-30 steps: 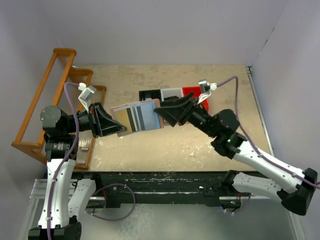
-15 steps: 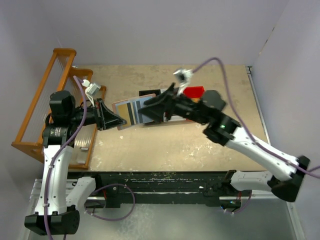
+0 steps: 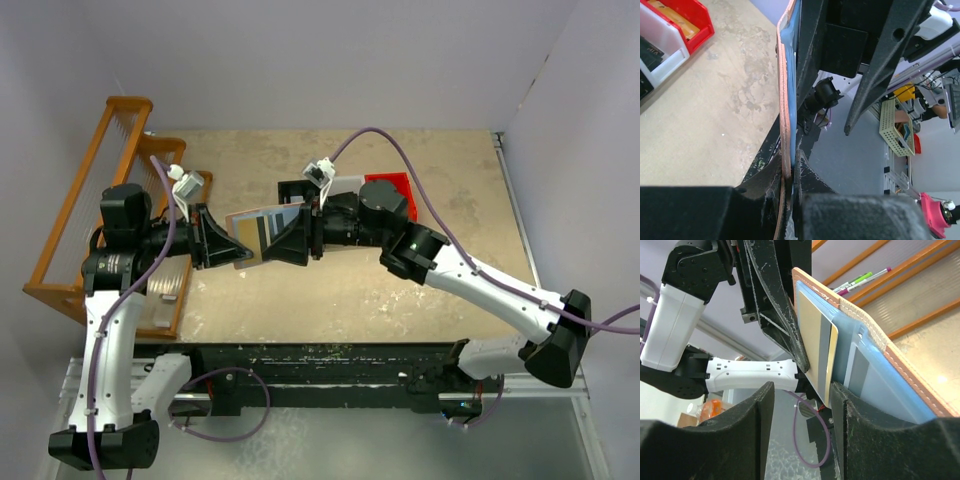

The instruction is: Take the credit cards out of the card holder

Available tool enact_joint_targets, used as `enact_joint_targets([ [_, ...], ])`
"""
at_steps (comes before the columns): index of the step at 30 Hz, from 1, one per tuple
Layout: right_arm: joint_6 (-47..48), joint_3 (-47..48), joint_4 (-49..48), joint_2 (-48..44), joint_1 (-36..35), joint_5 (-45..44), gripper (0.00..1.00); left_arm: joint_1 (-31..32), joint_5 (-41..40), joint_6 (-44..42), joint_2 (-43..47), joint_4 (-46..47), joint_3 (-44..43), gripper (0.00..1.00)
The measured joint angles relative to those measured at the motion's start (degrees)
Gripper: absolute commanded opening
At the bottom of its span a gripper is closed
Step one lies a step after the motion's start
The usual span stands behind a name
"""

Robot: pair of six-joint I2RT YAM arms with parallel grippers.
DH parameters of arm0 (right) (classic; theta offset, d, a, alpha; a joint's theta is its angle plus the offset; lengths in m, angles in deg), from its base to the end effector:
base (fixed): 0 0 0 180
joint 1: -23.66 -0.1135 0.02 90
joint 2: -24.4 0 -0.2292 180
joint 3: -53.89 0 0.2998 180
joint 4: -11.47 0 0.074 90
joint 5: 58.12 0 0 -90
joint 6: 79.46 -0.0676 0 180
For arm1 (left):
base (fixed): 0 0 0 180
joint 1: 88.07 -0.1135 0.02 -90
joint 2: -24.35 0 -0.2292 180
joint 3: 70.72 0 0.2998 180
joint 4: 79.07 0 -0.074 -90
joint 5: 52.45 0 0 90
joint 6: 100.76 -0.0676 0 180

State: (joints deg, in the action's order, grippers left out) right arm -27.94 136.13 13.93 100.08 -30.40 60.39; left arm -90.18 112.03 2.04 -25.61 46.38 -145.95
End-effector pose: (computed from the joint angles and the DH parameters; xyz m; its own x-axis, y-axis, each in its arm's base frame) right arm 0.2053 0.3381 0.3794 -0.5837 0.1264 -0.8021 -0.8018 0.0660 0.5939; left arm 0.2262 -0.0568 0.3719 -0.6605 -0.0837 -0.7462 0.7011 0.2869 -0.6528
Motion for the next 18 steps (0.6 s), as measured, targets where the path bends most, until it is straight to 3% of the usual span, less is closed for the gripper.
enact_joint_targets([
  [6,0.09,0.00,-0.07,-0.52,0.00,1.14,0.47,0.00,3.32,-0.42,0.13,-0.48,-0.63,0.01],
  [10,0.04,-0.04,-1.07,-0.52,0.00,2.29,0.39,0.00,5.79,-0.39,0.17,-0.90,-0.63,0.01],
  [13,-0.94,-1.27,-4.28,-0.63,0.07,3.63,0.27,-0.02,7.30,-0.42,0.52,-0.90,-0.63,0.02],
  [15,-2.21,-2.38,-7.19,-0.57,0.09,5.11,0.13,-0.02,8.17,-0.42,0.85,-0.90,-0.63,0.02],
  [18,-4.33,-3.67,-11.78,0.09,0.28,6.99,0.00,-0.02,9.60,-0.42,1.14,-0.94,-0.76,0.02],
])
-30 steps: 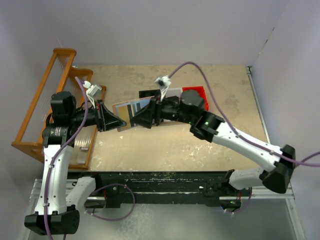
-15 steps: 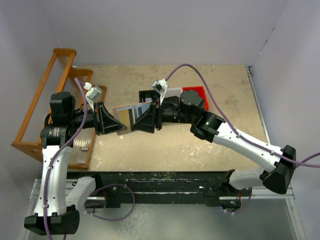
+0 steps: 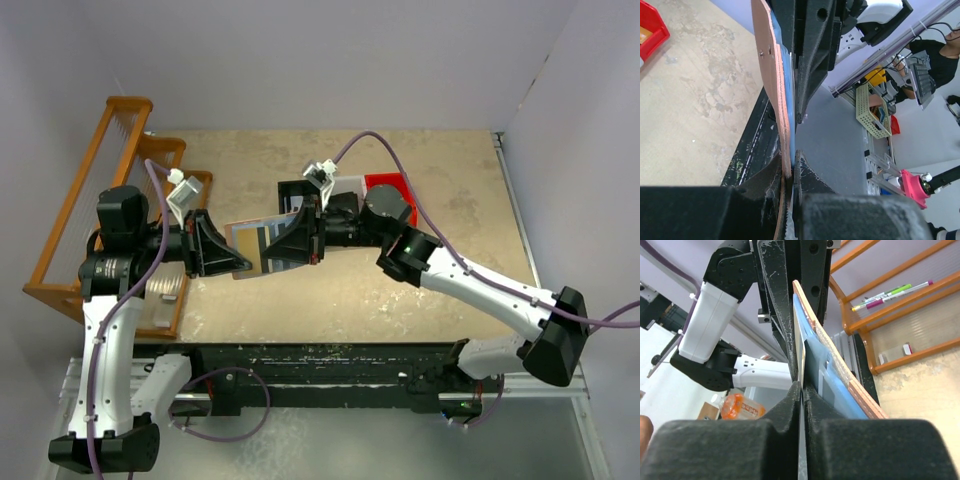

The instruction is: Take the credit cards out of the card holder

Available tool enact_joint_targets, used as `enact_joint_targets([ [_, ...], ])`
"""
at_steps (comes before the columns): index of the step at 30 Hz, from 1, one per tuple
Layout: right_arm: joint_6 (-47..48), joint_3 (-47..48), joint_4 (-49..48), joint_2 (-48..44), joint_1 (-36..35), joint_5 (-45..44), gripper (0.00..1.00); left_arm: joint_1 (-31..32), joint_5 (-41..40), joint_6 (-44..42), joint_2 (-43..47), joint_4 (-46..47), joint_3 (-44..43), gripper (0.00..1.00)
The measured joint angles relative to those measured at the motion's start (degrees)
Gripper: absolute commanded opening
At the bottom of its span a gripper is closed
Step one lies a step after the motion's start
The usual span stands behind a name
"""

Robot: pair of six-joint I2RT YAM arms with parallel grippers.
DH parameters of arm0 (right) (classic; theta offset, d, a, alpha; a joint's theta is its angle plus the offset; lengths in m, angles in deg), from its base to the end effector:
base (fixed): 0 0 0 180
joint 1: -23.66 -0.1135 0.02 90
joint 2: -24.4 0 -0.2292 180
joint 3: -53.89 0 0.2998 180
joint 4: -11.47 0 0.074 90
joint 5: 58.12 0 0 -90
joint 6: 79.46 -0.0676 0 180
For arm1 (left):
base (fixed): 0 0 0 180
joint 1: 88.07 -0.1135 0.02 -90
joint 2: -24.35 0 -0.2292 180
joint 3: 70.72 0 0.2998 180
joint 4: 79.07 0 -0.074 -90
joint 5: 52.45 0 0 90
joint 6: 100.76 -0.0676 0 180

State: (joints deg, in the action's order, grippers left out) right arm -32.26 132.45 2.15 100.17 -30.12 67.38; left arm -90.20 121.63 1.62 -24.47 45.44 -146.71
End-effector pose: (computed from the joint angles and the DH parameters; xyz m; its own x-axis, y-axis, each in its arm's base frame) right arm 0.1983 0.3372 0.3773 -0.5832 0.1398 -0.8002 -0.8123 -0.0981 0.5749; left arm 0.2094 -0.0595 0.3845 -0.6498 -0.0463 -0.7587 0.7493 0.1287 -0.6496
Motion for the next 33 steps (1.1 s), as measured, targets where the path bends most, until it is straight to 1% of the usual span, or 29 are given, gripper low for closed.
enact_joint_targets([
  [6,-3.26,-2.80,-6.93,0.04,0.20,1.95,0.00,0.00,2.08,0.02,0.09,-0.11,-0.11,0.03],
  [12,-4.22,-4.83,-9.49,-1.44,0.33,1.95,0.00,0.44,3.52,0.02,0.09,-0.26,-0.22,0.05],
  [16,-4.74,-5.73,-9.90,-2.89,0.98,2.10,0.00,0.42,3.91,0.02,0.09,-0.31,-0.50,0.14],
  [18,-5.07,-5.73,-10.10,-3.19,1.33,2.29,0.00,0.37,4.04,0.02,0.09,-0.24,-0.72,0.16],
  [19,-5.22,-5.73,-10.29,-3.19,1.36,2.54,0.00,0.37,4.07,0.02,0.13,-0.28,-0.83,0.15],
  [22,-5.62,-5.73,-10.45,-3.15,1.46,3.02,0.00,0.37,4.17,0.02,0.31,-0.37,-1.03,0.06],
  [26,-5.18,-5.73,-9.75,-3.41,1.68,2.86,0.00,0.37,4.13,0.02,0.42,-0.68,-1.20,0.04],
  [29,-3.67,-5.73,-6.03,-5.20,2.60,2.58,0.00,0.37,4.11,0.00,0.39,-0.81,-1.36,0.02],
  [33,-1.75,-5.73,0.39,-10.47,6.40,2.58,0.00,0.37,4.11,-0.04,0.28,-0.81,-1.36,0.00],
])
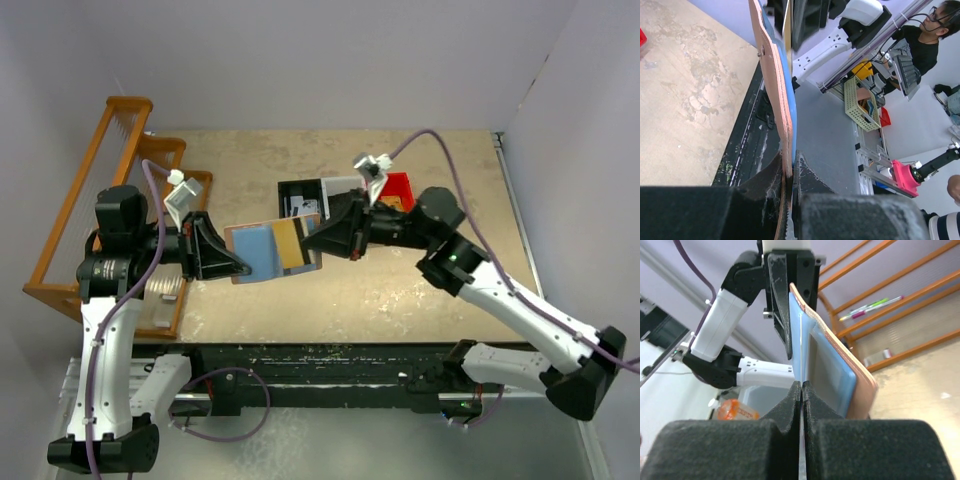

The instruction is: Take the credit cards out of the card holder

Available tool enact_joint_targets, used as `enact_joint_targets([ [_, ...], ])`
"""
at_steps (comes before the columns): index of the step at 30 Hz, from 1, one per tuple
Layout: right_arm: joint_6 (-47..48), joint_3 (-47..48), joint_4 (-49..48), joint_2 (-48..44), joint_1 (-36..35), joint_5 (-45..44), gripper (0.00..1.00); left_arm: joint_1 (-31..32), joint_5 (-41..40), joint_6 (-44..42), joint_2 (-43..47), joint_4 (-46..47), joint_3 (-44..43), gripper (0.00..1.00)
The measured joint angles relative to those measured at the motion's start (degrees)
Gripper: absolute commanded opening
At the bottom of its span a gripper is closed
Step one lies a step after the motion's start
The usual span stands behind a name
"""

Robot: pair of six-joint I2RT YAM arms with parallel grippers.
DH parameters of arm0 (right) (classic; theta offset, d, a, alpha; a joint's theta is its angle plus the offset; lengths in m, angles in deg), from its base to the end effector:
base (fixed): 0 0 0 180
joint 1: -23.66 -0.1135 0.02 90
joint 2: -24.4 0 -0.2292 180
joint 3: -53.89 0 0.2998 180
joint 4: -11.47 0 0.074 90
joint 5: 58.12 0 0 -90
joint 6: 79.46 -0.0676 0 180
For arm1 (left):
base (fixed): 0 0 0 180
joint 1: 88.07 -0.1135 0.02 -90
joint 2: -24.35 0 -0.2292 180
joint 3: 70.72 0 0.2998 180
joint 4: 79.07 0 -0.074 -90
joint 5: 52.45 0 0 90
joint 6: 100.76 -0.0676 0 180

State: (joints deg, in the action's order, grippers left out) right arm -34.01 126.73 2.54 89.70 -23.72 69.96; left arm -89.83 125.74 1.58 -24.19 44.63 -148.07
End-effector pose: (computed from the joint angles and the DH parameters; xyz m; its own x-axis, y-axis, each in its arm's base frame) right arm 0.2019 0.2809 0.3971 -0.5505 0.2173 -0.8061 -0.8329 -0.0767 0.5481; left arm 0.2005 -0.0614 0.3946 -0.6399 -0.0264 -0.7680 0.7662 0.0544 -0.6403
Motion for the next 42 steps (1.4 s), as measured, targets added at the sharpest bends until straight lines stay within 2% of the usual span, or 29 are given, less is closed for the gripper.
enact_joint_targets([
  [7,4.48,0.20,11.82,-10.67,8.72,-3.26,0.00,0.00,-0.61,-0.57,-0.48,-0.39,-0.44,0.00],
  [13,8.90,3.15,28.94,-10.36,16.20,-16.81,0.00,0.00,-2.93,-1.95,-0.46,-0.66,-2.14,0.00],
  [18,11.28,4.70,38.47,-3.04,20.79,-32.17,0.00,0.00,-4.50,-3.15,-0.20,-1.14,-3.08,0.00],
  [24,14.64,7.61,45.09,10.56,21.92,-49.92,0.00,0.00,-5.09,-4.92,-0.24,-3.19,-3.61,0.00],
  [34,19.91,19.34,48.52,33.20,21.92,-69.11,0.00,0.00,-5.05,-6.16,0.04,-4.61,-4.17,0.00],
  [42,23.12,24.26,48.17,43.89,21.92,-77.70,0.00,0.00,-5.05,-7.45,0.20,-6.71,-4.90,0.00],
])
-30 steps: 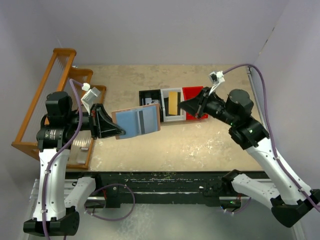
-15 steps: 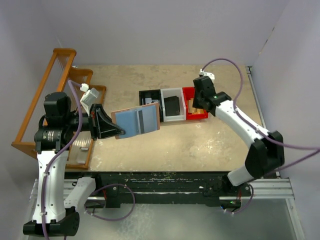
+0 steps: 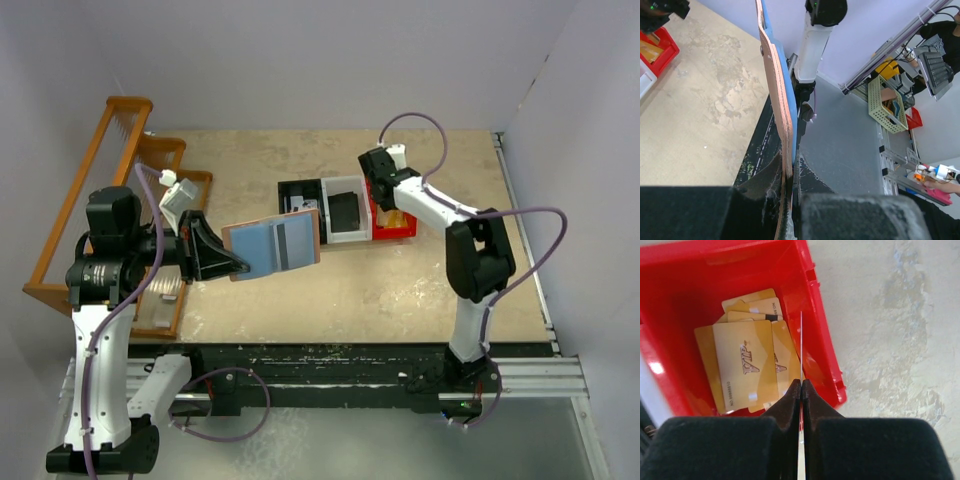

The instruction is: Take the credit cards out of the card holder

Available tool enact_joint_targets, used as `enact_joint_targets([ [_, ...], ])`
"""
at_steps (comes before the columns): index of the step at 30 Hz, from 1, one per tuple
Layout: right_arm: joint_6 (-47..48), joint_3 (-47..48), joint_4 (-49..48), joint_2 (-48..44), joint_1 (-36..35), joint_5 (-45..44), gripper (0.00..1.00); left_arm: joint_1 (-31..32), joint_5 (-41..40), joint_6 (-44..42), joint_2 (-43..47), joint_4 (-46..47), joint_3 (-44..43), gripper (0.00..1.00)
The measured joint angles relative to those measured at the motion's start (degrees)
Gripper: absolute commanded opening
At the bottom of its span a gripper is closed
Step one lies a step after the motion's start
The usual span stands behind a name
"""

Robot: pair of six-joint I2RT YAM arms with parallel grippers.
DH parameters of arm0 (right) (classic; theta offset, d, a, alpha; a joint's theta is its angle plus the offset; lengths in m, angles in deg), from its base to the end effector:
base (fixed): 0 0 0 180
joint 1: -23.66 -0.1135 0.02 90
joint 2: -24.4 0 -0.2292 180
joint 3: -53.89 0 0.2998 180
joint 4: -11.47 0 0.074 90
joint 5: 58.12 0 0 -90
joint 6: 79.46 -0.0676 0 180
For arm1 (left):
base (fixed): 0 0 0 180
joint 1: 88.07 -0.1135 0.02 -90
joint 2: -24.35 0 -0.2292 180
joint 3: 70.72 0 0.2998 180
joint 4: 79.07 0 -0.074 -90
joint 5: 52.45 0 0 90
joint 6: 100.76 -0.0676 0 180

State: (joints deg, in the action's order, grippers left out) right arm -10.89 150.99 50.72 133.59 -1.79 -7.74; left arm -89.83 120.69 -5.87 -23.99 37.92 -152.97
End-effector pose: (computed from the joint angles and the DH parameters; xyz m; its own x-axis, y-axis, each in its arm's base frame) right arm 0.4404 0.1619 0.1687 -0.6459 0.0043 -0.7634 0.2843 0.9294 -0.2353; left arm 0.1901 -0.0613 0.4121 -0.5579 -0.0273 -0.8294 0.8189 0.1442 -0.5556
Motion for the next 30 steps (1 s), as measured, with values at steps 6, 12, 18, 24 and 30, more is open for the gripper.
enact_joint_targets([
  [6,0.68,0.00,-0.55,6.16,-0.04,0.02,0.01,0.00,0.04,-0.07,0.00,-0.59,-0.68,0.00],
  [12,1.20,2.05,-1.09,6.45,-0.42,1.86,0.31,0.00,0.11,-0.09,0.09,-0.63,-0.90,0.00],
  [18,1.75,2.95,-1.09,4.57,-0.79,6.62,0.56,0.00,0.13,-0.09,-0.09,-0.74,-1.20,0.00],
  [24,1.68,4.63,0.07,-1.75,-1.16,12.26,0.65,0.00,0.15,0.00,-0.09,-0.59,-1.31,0.00],
  [30,-2.19,1.62,-4.96,-17.16,-0.98,30.75,0.86,0.00,0.68,2.99,-0.07,2.36,-1.42,0.00],
])
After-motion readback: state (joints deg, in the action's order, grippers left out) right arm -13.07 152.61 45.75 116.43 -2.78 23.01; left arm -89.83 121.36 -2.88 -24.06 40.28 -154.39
